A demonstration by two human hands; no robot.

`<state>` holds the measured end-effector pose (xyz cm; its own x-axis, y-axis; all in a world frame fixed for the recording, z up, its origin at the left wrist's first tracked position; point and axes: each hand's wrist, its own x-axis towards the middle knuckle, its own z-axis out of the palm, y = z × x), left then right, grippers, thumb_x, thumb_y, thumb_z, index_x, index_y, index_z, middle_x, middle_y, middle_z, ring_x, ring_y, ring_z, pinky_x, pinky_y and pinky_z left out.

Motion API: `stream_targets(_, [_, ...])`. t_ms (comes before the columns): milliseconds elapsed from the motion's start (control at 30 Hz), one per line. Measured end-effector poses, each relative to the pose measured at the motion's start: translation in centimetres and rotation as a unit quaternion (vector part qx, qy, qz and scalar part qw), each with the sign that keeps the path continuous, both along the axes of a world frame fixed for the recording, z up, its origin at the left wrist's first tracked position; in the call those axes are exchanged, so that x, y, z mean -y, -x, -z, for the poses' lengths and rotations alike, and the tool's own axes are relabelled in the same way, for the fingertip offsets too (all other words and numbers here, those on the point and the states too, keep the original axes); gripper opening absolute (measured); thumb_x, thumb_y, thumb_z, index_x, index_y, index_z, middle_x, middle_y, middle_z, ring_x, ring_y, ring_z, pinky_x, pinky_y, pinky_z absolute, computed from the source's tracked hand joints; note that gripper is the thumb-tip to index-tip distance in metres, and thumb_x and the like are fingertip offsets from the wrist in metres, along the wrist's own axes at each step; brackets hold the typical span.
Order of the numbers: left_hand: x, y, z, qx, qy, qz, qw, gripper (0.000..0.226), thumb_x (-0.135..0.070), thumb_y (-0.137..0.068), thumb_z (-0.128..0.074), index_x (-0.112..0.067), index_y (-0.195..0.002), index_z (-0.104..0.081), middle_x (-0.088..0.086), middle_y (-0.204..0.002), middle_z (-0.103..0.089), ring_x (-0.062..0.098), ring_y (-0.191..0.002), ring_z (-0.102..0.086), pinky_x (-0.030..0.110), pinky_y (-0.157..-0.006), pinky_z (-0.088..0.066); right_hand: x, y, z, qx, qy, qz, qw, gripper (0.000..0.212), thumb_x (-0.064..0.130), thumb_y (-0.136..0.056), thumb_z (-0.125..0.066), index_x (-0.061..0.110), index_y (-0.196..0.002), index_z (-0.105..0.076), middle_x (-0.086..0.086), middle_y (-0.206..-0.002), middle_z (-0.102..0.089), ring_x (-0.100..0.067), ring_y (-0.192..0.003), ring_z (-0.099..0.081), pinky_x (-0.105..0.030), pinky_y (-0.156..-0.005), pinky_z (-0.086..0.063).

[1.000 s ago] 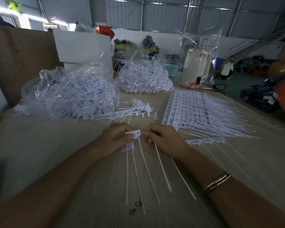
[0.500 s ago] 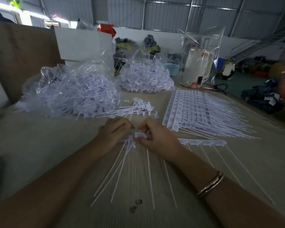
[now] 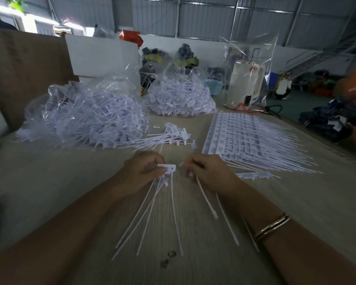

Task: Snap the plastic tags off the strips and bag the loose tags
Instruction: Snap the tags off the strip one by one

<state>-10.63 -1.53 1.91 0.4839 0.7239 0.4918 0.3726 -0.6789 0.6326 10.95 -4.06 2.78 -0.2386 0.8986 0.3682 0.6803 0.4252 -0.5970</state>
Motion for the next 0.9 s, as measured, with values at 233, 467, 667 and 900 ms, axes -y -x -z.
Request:
stream_targets(233, [-0.2, -0.2, 0.2, 0.034, 0.072, -0.084, 0.993, 0.015, -0.03, -0.084, -0.054, -0.019, -0.089, -0.063, 0.0, -0.098, -0.062, 0.011, -0.096, -0.056, 0.028, -0.089, -0.039, 0.5, -1.3, -0.2, 0.006, -0.009, 0.031, 0.999, 0.01, 0.039, -0.082, -0.067, 0.038, -0.084, -0.058, 0.023, -0.076, -0.06, 0.009, -0.074, -0.056, -0.005, -0.062, -0.042])
stream_targets(467, [0.5, -1.0, -0.1, -0.02, 0.017, -0.049, 0.998, 0.032, -0.028, -0.087, -0.048, -0.006, -0.096, -0.071, -0.002, -0.1, -0.061, 0.017, -0.103, -0.054, 0.03, -0.094, -0.037, 0.8, 3.3, -0.2, 0.053, -0.076, -0.018, 0.996, 0.031, 0.038, -0.082, -0.067, 0.02, -0.103, -0.051, 0.005, -0.089, -0.064, -0.011, -0.079, -0.06, -0.029, -0.064, -0.045])
stream_targets(667, [0.1, -0.5, 0.0, -0.025, -0.014, -0.041, 0.999, 0.011, -0.001, -0.087, -0.061, -0.001, -0.086, -0.071, 0.006, -0.096, -0.063, 0.026, -0.099, -0.057, 0.025, -0.091, -0.036, 0.9, 1.2, -0.7, 0.079, -0.027, -0.026, 0.996, 0.02, 0.035, -0.085, -0.064, 0.021, -0.099, -0.059, 0.009, -0.088, -0.062, -0.007, -0.078, -0.057, -0.027, -0.066, -0.046])
stream_targets(900, [0.4, 0.1, -0.4, -0.009, -0.046, -0.008, 0.999, 0.011, -0.002, -0.088, -0.058, 0.002, -0.09, -0.068, 0.005, -0.093, -0.062, 0.007, -0.091, -0.055, 0.02, -0.086, -0.039, 0.7, 0.2, -1.0, 0.019, 0.007, 0.005, 1.0, 0.021, 0.025, -0.093, -0.055, 0.009, -0.092, -0.068, 0.0, -0.077, -0.067, -0.009, -0.067, -0.061, -0.025, -0.067, -0.046])
